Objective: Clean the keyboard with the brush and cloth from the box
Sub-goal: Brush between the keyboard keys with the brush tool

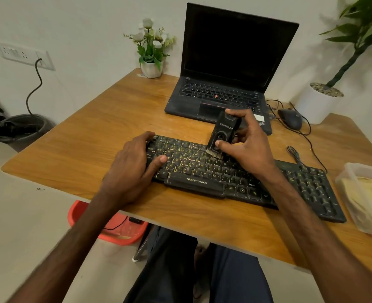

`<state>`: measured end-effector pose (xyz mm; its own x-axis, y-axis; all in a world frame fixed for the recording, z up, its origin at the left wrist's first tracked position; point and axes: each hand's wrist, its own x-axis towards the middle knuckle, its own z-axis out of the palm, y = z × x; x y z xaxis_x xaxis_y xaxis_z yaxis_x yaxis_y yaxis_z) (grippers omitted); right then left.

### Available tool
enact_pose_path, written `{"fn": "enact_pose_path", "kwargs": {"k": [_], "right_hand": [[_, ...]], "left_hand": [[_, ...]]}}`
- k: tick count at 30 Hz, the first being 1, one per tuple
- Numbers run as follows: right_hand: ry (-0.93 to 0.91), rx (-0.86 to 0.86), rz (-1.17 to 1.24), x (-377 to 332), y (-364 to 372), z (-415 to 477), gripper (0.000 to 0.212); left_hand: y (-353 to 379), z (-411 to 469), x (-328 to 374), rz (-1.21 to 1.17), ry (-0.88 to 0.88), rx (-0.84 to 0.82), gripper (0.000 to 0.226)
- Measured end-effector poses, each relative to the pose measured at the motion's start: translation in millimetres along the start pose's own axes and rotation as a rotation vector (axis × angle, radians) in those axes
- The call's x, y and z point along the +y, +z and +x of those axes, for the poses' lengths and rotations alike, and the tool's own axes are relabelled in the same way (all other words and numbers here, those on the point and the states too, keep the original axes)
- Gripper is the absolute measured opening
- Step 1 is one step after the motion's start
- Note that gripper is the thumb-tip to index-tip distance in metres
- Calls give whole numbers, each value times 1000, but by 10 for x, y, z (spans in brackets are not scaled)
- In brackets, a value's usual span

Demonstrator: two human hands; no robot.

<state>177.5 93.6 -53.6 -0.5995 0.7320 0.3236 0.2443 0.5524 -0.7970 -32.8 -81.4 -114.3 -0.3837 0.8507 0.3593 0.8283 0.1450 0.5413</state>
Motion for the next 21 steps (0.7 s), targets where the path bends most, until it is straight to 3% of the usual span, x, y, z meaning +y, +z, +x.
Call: {"fn": "enact_pose_path", "kwargs": {"k": [7, 11, 14, 18, 21], "right_hand": [[-66, -179, 83, -112, 80, -315, 65], [-64, -56, -61, -36, -54, -103, 64], [-27, 33, -28, -4, -177, -76, 63], [-71, -138, 163, -19, -64, -366, 61], [-110, -117, 29, 25, -71, -324, 60]], "left_hand": [[24, 15, 5, 47, 2, -6, 80], [20, 12, 13, 54, -2, -8, 81], [20, 18, 14, 55, -13, -7, 82], [41, 30, -5, 61, -42, -38, 86], [53, 40, -19, 51, -36, -74, 88]]}}
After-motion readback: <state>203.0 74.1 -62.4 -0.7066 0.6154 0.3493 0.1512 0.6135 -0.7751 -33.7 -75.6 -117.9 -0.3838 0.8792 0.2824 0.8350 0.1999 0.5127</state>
